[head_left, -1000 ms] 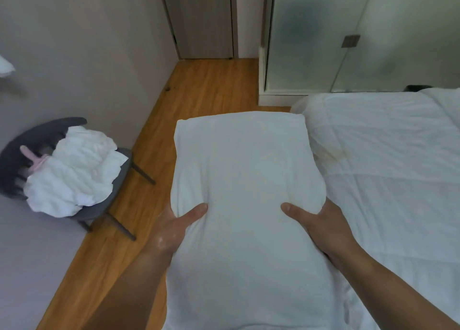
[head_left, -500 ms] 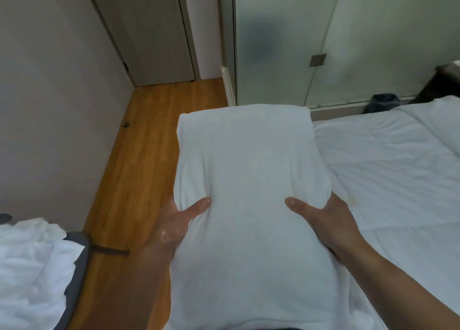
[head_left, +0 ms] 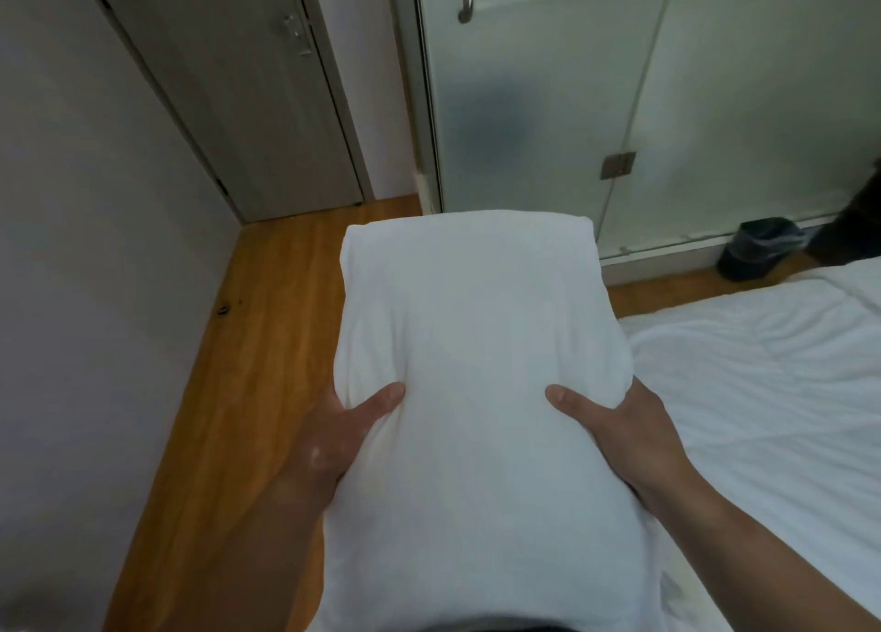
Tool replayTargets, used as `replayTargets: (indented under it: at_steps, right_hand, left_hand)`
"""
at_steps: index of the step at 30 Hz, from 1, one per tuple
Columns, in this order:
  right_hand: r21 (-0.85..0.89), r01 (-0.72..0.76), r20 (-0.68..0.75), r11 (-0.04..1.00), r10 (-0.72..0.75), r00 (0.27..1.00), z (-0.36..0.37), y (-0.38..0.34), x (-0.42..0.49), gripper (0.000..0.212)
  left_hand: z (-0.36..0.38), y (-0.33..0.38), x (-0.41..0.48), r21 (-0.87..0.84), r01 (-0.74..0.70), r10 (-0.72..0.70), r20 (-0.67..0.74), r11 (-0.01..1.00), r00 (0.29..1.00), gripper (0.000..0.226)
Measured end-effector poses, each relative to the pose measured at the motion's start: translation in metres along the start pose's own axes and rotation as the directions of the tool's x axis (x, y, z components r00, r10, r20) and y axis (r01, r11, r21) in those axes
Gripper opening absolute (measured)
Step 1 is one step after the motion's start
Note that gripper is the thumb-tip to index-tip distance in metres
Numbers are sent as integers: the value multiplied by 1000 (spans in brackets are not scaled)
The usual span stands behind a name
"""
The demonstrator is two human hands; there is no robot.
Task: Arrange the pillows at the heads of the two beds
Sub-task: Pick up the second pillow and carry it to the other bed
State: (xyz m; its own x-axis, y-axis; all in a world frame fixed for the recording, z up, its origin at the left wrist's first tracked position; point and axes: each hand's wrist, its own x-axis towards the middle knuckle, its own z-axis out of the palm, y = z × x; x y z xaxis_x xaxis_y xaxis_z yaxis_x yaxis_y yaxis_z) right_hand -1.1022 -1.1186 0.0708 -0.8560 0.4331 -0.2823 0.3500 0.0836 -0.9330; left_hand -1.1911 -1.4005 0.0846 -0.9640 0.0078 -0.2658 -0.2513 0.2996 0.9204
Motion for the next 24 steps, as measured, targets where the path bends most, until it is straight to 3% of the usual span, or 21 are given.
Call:
replayTargets:
  at_steps: [1,4,6,11,15,20,24]
  right_hand:
    - [6,-1,-5,1000,1,1000,-2,-5,15,38]
    - [18,-17,-62,1000,18,998,-3,-18,58,43]
    - [20,-25,-103,999,27,994,-2,-23,87,50]
    - [50,-61,-222,997,71,972,3,-36,159,49]
    - [86,-91,-353,992,116,928,21,-53,219,62]
    - [135,-138,-494,981,188,849,47,-77,284,68]
    - [190,-159,-560,969,240,793,54,-92,331,65]
  left_hand:
    - [6,9,16,-8,6,-6,12,1000,1000,117]
    - [25,33,65,18,-8,7,62,1000,998,150]
    - [38,47,101,34,-30,26,95,999,995,155]
    - [71,72,204,-11,-79,80,189,997,979,123]
    - [94,103,297,-24,-56,61,338,998,939,127]
    - [122,143,414,18,-6,-5,557,1000,830,72]
    - [152,161,490,52,-7,-28,630,999,776,73]
